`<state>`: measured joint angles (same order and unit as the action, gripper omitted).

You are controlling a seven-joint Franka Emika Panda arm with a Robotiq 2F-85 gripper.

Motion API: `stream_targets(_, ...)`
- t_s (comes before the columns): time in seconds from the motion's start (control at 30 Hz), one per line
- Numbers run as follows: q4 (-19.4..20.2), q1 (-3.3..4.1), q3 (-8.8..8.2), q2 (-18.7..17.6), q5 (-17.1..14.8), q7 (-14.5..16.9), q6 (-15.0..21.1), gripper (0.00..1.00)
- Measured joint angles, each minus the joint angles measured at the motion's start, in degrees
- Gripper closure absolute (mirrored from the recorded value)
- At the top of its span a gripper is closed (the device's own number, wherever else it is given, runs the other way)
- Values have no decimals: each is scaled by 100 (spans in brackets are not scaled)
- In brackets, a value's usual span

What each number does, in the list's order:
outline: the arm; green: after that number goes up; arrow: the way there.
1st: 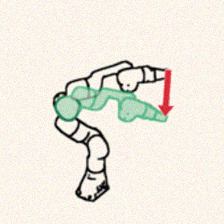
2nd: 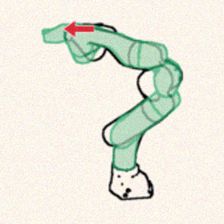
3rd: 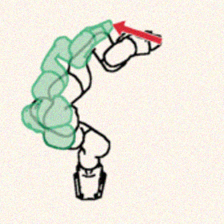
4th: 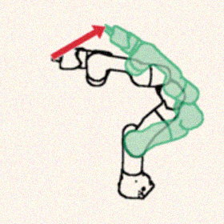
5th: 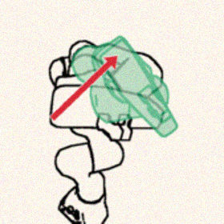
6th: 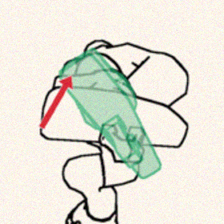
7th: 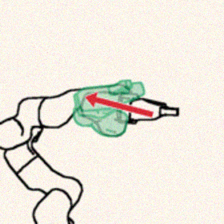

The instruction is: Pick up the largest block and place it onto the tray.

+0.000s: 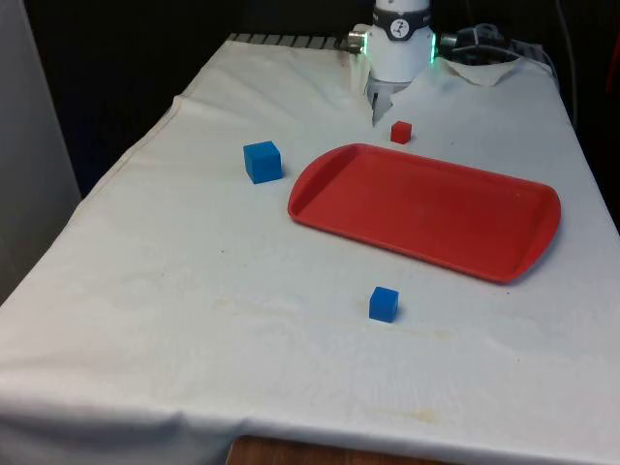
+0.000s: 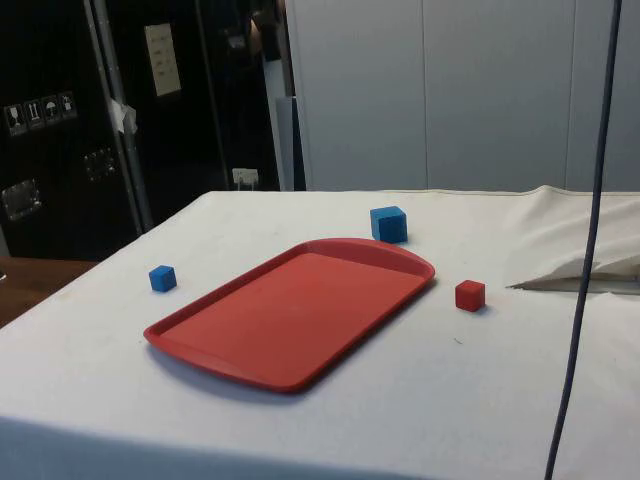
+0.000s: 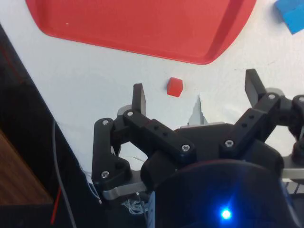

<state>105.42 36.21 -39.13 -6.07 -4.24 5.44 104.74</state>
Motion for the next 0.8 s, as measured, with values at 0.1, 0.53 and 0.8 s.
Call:
stream_targets(0.1,11,-23,-34,-11,0,63,0,0)
stream_targets(0.53,92,-155,-298,0,92,550,0,0)
stream_targets(0.8,120,-189,-458,11,160,779,0,0)
